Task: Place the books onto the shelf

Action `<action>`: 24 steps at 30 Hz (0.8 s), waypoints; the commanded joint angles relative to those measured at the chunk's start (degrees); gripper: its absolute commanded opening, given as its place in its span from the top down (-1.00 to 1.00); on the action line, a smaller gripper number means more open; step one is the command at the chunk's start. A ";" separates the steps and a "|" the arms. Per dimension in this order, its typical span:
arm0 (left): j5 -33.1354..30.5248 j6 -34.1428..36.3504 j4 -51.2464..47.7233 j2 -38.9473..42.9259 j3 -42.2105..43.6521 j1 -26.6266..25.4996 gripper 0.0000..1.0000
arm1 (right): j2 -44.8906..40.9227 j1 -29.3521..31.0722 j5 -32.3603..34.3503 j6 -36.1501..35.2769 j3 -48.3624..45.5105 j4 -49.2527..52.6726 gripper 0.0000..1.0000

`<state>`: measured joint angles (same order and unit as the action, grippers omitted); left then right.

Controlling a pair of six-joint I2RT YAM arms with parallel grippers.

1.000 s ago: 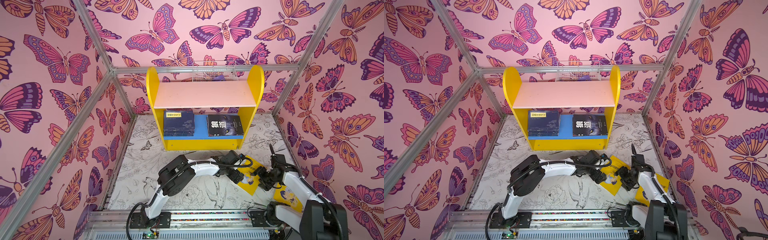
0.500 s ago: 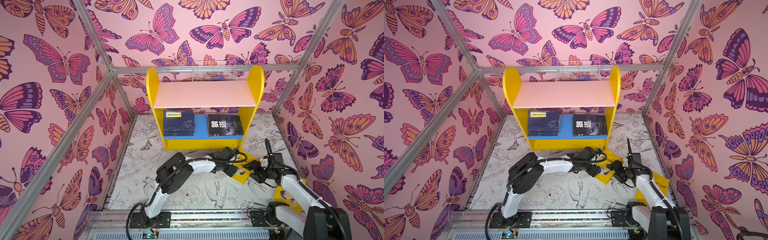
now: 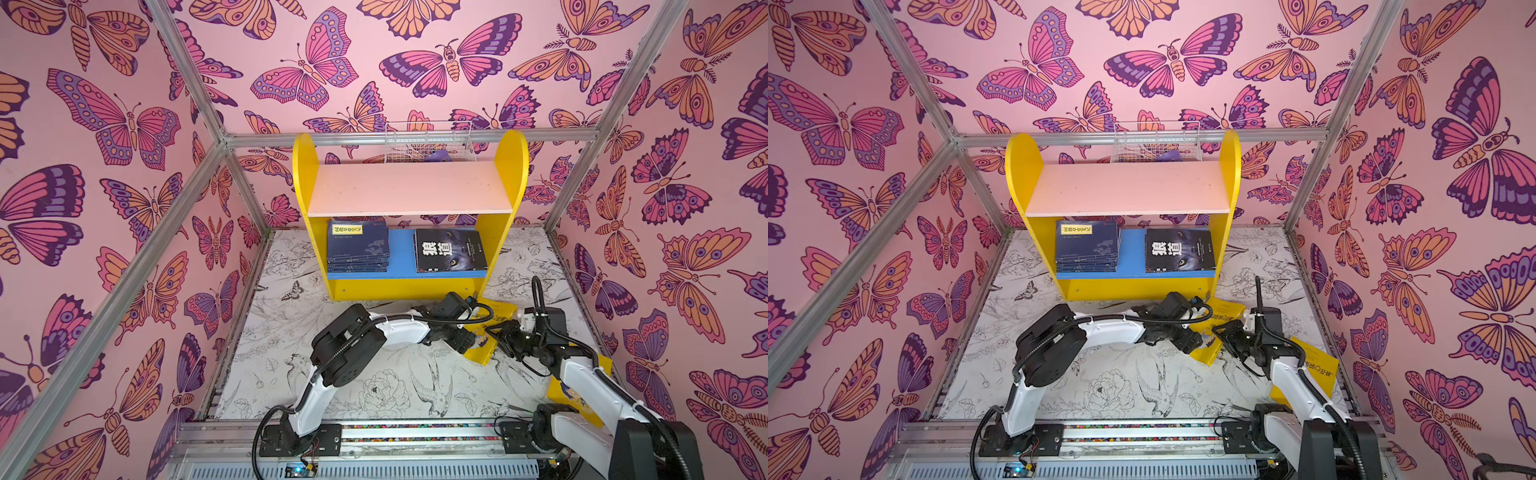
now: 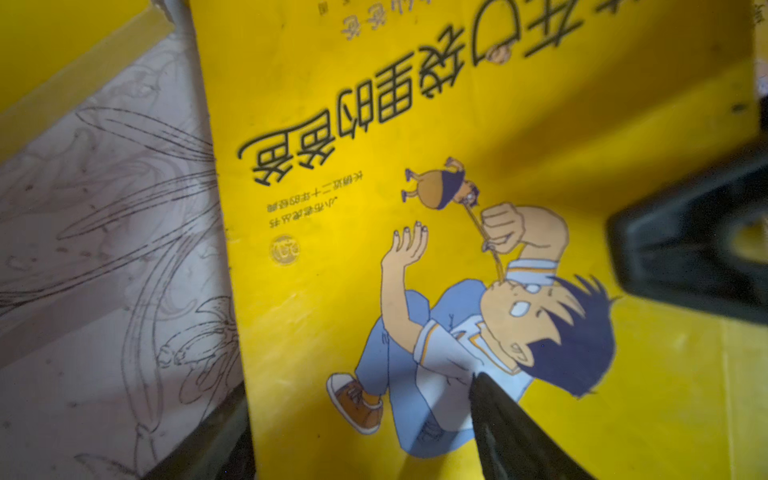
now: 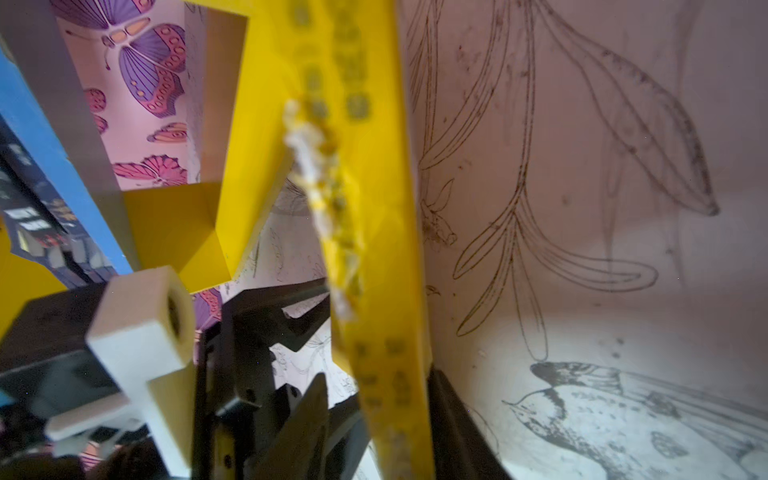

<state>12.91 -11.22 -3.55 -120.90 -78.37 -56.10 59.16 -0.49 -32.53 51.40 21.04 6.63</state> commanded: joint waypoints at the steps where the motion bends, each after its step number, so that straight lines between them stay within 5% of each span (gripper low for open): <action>1: 7.59 -1.28 -0.63 -0.92 4.40 -0.60 -0.57 | -0.62 1.28 -1.64 -1.19 1.56 -5.68 0.74; 3: 8.30 -2.52 0.35 1.65 5.99 0.47 -0.60 | -2.38 1.23 1.41 -3.30 3.14 -0.03 0.97; 8: 8.93 -8.00 4.32 15.16 13.30 4.61 -0.76 | -15.76 1.27 12.59 -3.15 6.19 11.22 1.00; 14: 11.37 -16.41 2.83 33.06 22.06 10.02 -0.93 | -19.08 4.80 0.21 1.02 10.86 2.26 1.00; 19: 11.72 -20.38 2.66 49.31 30.86 11.59 -0.95 | -26.71 13.71 2.18 -10.25 21.63 13.07 1.00; 24: 13.07 -23.67 3.74 60.49 35.35 12.06 -0.96 | -25.70 17.41 -2.10 -7.68 25.37 7.69 1.00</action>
<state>24.12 -31.51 -0.03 -63.77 -45.01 -44.51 32.56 15.49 -31.88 44.51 44.84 19.31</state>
